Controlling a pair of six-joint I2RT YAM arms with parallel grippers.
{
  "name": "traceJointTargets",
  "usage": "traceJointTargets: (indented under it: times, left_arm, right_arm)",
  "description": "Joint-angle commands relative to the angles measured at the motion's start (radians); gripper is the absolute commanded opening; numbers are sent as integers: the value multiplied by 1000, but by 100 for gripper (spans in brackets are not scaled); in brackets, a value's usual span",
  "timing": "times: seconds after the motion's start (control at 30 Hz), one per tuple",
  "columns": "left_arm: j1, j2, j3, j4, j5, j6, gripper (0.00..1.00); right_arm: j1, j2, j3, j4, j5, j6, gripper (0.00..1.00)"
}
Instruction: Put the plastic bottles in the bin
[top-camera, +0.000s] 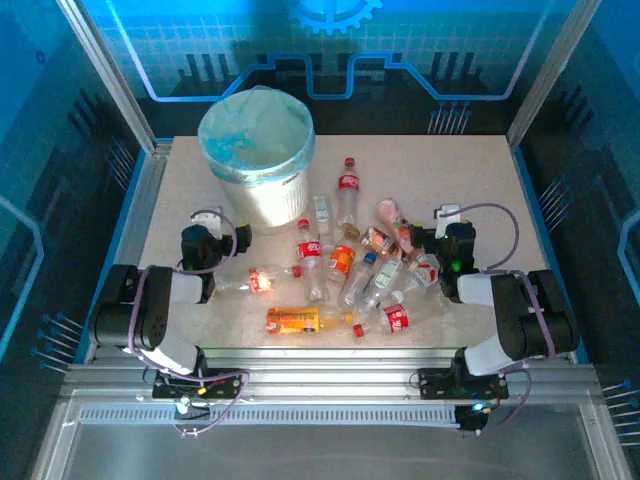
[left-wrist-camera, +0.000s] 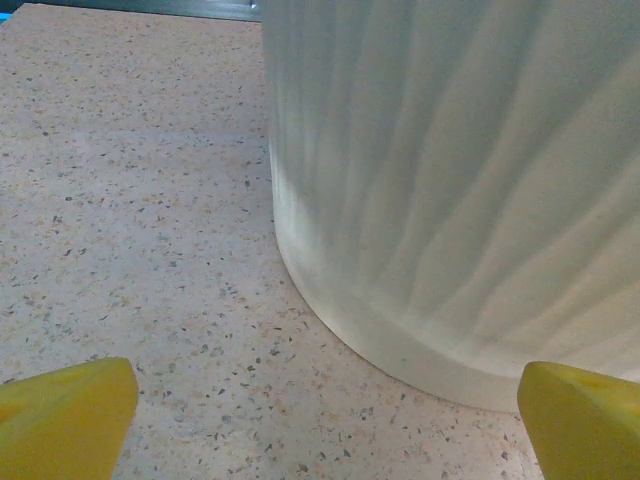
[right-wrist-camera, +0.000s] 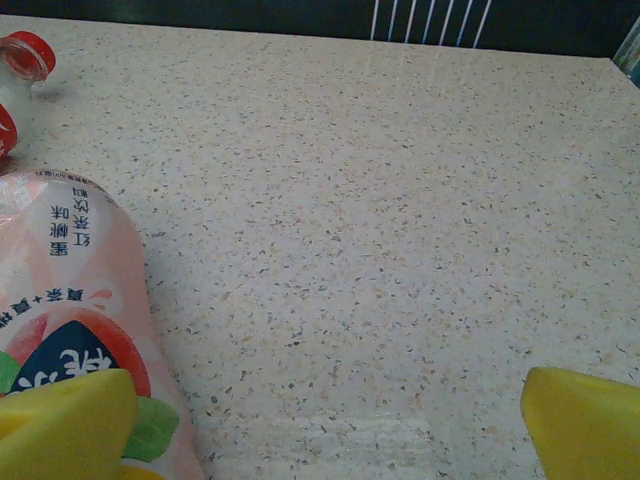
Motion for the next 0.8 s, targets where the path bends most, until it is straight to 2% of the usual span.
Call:
traceJointTargets:
  times: [0.0,0.77]
  left_arm:
    - [-5,-4,16,17,-7,22,99]
    - [0,-3,16,18,5,16,99]
  right_arm:
    - [1,9,11,20,12,-1,100]
    - [2,9,10,20,12,0,100]
